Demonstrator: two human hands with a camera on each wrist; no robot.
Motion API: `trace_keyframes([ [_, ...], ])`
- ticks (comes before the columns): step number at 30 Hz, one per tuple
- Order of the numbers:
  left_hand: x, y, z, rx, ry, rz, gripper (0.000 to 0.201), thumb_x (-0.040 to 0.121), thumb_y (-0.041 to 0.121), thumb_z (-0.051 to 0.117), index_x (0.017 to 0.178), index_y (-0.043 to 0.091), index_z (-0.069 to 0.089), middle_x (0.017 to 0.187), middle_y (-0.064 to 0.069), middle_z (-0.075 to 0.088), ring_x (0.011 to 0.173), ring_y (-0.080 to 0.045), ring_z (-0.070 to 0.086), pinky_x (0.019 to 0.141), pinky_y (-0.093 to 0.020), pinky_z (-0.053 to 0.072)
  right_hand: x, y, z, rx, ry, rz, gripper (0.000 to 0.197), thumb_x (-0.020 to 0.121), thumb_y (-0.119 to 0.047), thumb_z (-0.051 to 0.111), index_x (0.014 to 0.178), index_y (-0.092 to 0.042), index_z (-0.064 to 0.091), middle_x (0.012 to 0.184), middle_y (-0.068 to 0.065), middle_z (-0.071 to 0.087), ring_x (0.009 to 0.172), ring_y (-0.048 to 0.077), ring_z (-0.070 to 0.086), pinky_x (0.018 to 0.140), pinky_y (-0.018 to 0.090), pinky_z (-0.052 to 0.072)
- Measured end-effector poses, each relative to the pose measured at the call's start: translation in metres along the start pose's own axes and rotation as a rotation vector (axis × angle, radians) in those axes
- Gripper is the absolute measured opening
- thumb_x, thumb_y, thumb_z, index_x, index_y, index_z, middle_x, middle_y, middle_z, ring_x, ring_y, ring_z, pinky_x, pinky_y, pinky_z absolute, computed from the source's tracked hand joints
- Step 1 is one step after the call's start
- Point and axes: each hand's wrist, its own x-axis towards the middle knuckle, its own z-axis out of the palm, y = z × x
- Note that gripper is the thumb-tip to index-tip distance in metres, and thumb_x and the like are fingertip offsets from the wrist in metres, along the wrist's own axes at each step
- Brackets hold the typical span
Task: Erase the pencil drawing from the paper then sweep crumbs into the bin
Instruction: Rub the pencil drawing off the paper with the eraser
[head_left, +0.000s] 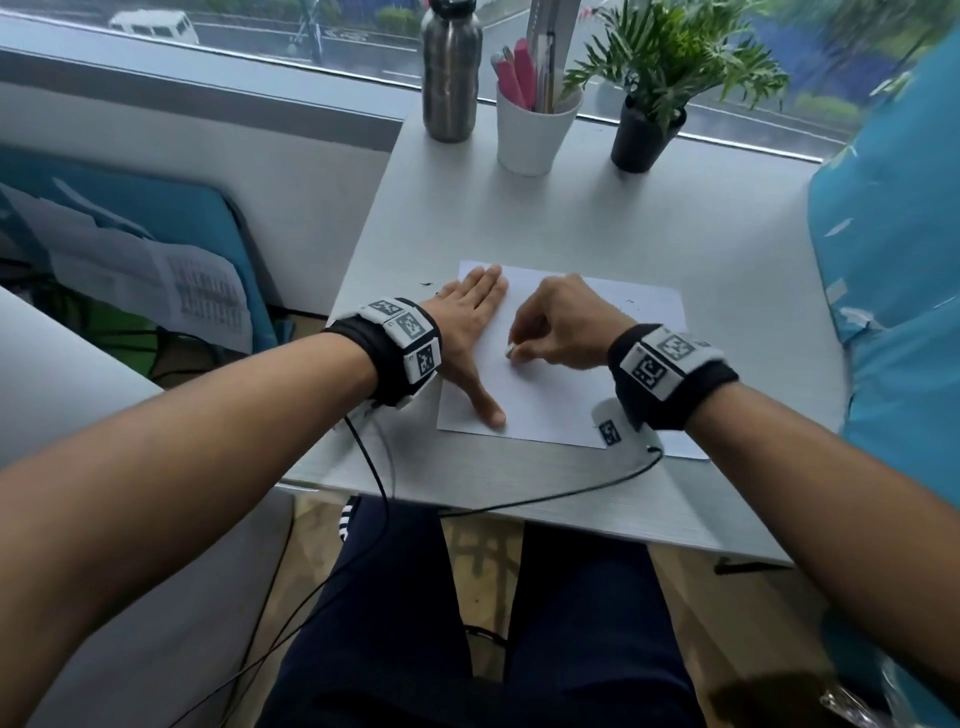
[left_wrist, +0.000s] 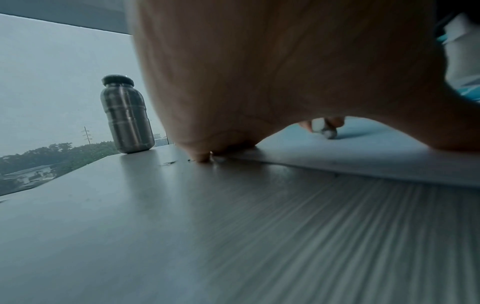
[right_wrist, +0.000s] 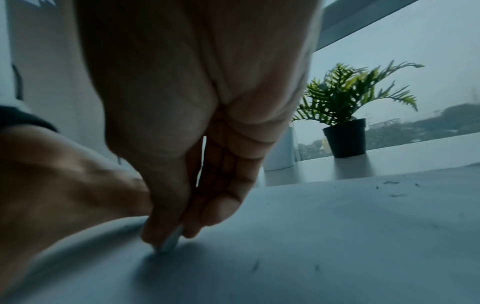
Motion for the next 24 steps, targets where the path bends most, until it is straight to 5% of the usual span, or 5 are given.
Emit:
trace_keyframes([
  [6, -0.002, 0.004, -0.004, 0.008, -0.006, 0.005, 0.171, 0.033, 0.088, 0.073, 0.151, 0.013, -0.025, 0.158, -0.003, -0.032, 0.144, -0.018, -0.029, 0.119, -0.035, -0.013, 0.034, 0.007, -0.015, -0.029, 0.206, 0.059, 0.012, 0.074, -0.019, 0.078, 0.082, -0.011, 0.078, 0.074, 0.006, 0.074, 0.071, 0.019, 0.068, 0.062, 0.016, 0.045],
  [11, -0.003, 0.003, -0.005, 0.016, -0.027, -0.011, 0.170, 0.036, 0.087, 0.074, 0.150, 0.012, -0.027, 0.157, -0.004, -0.034, 0.144, -0.017, -0.030, 0.117, -0.033, -0.015, -0.004, 0.002, 0.001, 0.008, 0.001, 0.036, 0.007, 0.073, -0.016, 0.079, 0.080, -0.014, 0.078, 0.065, -0.006, 0.069, 0.050, -0.008, 0.058, 0.056, 0.005, 0.044],
  [17, -0.004, 0.006, -0.008, 0.013, -0.027, -0.014, 0.172, 0.031, 0.088, 0.073, 0.150, 0.013, -0.027, 0.157, -0.003, -0.033, 0.144, -0.017, -0.029, 0.117, -0.032, -0.015, 0.032, 0.005, -0.015, -0.036, 0.171, 0.067, 0.013, 0.074, -0.020, 0.077, 0.084, -0.012, 0.079, 0.077, 0.004, 0.075, 0.073, 0.016, 0.068, 0.067, 0.020, 0.047],
  [21, -0.003, 0.004, -0.007, 0.032, -0.047, -0.026, 0.172, 0.032, 0.089, 0.072, 0.149, 0.013, -0.028, 0.156, -0.003, -0.035, 0.143, -0.017, -0.030, 0.116, -0.032, -0.016, -0.002, 0.002, 0.000, 0.016, 0.074, 0.066, 0.006, 0.075, -0.014, 0.078, 0.081, -0.011, 0.078, 0.065, -0.004, 0.067, 0.049, -0.004, 0.059, 0.054, 0.005, 0.044],
  [24, -0.004, 0.005, -0.007, 0.036, -0.049, -0.028, 0.172, 0.032, 0.089, 0.072, 0.149, 0.013, -0.028, 0.156, -0.002, -0.035, 0.143, -0.016, -0.031, 0.116, -0.031, -0.017, -0.005, -0.001, -0.002, -0.013, -0.015, 0.045, 0.008, 0.074, -0.016, 0.080, 0.081, -0.014, 0.078, 0.067, -0.005, 0.069, 0.050, -0.010, 0.058, 0.054, 0.003, 0.042],
])
